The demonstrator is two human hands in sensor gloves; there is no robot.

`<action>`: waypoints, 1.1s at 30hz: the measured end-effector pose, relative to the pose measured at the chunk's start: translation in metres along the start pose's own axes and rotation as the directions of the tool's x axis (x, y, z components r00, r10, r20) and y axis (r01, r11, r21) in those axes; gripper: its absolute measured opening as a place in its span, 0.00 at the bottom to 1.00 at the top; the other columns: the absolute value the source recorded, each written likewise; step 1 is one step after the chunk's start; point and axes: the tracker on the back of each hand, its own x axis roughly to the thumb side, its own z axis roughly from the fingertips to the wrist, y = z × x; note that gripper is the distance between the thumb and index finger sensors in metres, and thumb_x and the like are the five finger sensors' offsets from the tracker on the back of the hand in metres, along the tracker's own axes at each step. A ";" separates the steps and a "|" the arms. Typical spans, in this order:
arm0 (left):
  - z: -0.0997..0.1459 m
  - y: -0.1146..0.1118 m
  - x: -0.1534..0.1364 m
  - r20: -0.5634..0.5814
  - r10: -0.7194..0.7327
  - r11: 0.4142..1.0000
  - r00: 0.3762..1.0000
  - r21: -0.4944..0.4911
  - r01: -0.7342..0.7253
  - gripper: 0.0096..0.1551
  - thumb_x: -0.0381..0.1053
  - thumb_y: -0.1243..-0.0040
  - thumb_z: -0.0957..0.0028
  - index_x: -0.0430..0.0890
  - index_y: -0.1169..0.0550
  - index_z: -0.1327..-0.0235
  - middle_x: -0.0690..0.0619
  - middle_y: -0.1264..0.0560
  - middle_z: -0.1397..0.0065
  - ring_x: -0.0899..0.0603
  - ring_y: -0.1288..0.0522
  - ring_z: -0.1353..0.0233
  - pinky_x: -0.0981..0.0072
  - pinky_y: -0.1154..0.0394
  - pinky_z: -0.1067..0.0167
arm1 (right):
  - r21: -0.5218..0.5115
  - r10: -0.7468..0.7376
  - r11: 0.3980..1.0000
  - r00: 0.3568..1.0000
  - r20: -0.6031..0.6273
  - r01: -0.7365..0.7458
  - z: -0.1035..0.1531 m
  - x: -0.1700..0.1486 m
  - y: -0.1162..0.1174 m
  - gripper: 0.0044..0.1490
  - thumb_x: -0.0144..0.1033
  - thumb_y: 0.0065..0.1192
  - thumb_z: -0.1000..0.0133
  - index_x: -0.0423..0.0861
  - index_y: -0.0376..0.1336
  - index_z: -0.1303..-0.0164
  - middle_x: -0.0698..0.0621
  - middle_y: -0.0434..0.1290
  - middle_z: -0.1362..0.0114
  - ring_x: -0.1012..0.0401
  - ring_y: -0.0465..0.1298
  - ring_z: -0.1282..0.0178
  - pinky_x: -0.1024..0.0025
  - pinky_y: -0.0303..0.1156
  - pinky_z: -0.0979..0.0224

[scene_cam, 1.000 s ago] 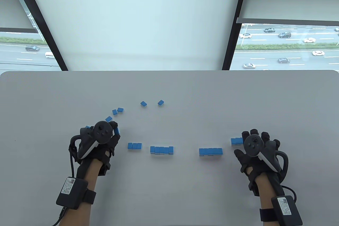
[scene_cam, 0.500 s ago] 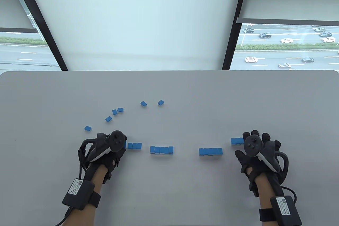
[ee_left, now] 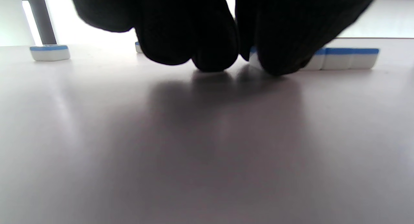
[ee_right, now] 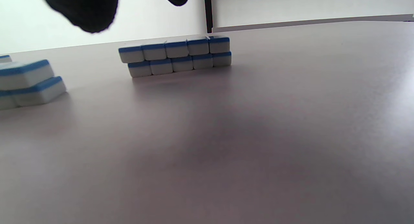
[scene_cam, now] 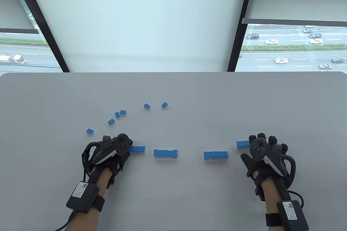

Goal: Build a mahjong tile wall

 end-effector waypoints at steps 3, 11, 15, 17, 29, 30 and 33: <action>0.000 0.000 -0.002 -0.006 0.036 0.999 0.999 -0.021 -0.036 0.34 0.61 0.32 0.56 0.64 0.25 0.33 0.59 0.22 0.36 0.45 0.23 0.40 0.43 0.29 0.35 | 0.000 0.000 1.000 1.000 0.001 0.000 0.000 0.000 0.000 0.51 0.64 0.56 0.52 0.59 0.43 0.22 0.54 0.39 0.15 0.43 0.36 0.18 0.36 0.29 0.27; 0.009 0.032 -0.026 -0.054 0.157 0.986 0.986 0.067 -0.153 0.35 0.64 0.34 0.56 0.60 0.24 0.32 0.57 0.21 0.35 0.44 0.22 0.40 0.43 0.27 0.37 | -0.009 -0.017 1.000 1.000 0.006 0.017 0.001 -0.001 -0.002 0.51 0.64 0.56 0.52 0.59 0.42 0.22 0.54 0.39 0.15 0.43 0.36 0.18 0.36 0.29 0.27; 0.004 0.056 -0.047 -0.101 0.157 0.980 0.982 0.139 -0.142 0.33 0.65 0.35 0.56 0.59 0.22 0.35 0.57 0.19 0.37 0.45 0.20 0.42 0.44 0.25 0.38 | -0.008 -0.020 1.000 1.000 0.008 0.020 0.001 -0.002 -0.002 0.51 0.64 0.56 0.52 0.59 0.43 0.22 0.54 0.39 0.15 0.43 0.36 0.18 0.36 0.29 0.27; 0.000 0.066 -0.057 -0.131 0.147 0.979 0.981 0.162 -0.125 0.33 0.65 0.35 0.56 0.58 0.21 0.35 0.57 0.18 0.38 0.45 0.19 0.42 0.44 0.25 0.39 | -0.011 -0.021 1.000 1.000 0.010 0.021 0.001 -0.001 -0.003 0.51 0.64 0.56 0.52 0.59 0.42 0.21 0.54 0.39 0.15 0.43 0.36 0.18 0.36 0.29 0.27; -0.041 0.052 -0.126 -0.444 0.034 0.996 0.895 -0.063 -0.069 0.39 0.69 0.38 0.56 0.54 0.24 0.31 0.55 0.18 0.36 0.43 0.19 0.41 0.43 0.24 0.40 | -0.021 -0.033 0.999 0.999 0.007 0.033 0.001 -0.004 -0.005 0.51 0.64 0.56 0.52 0.59 0.43 0.22 0.54 0.39 0.15 0.43 0.36 0.18 0.36 0.29 0.27; -0.043 0.045 -0.130 -0.477 0.024 0.993 0.878 -0.091 -0.077 0.42 0.70 0.38 0.56 0.53 0.26 0.30 0.54 0.19 0.35 0.42 0.19 0.41 0.43 0.24 0.40 | -0.021 -0.034 0.999 0.999 0.007 0.034 0.001 -0.004 -0.005 0.51 0.64 0.56 0.52 0.59 0.43 0.21 0.54 0.39 0.15 0.43 0.36 0.18 0.36 0.29 0.27; -0.048 0.027 -0.129 -0.511 -0.061 0.989 0.857 -0.148 -0.017 0.48 0.73 0.40 0.57 0.50 0.31 0.26 0.52 0.21 0.34 0.41 0.20 0.39 0.42 0.25 0.40 | -0.021 -0.033 0.999 0.999 0.006 0.033 0.001 -0.005 -0.005 0.51 0.63 0.56 0.52 0.59 0.43 0.21 0.54 0.39 0.15 0.43 0.36 0.18 0.36 0.29 0.27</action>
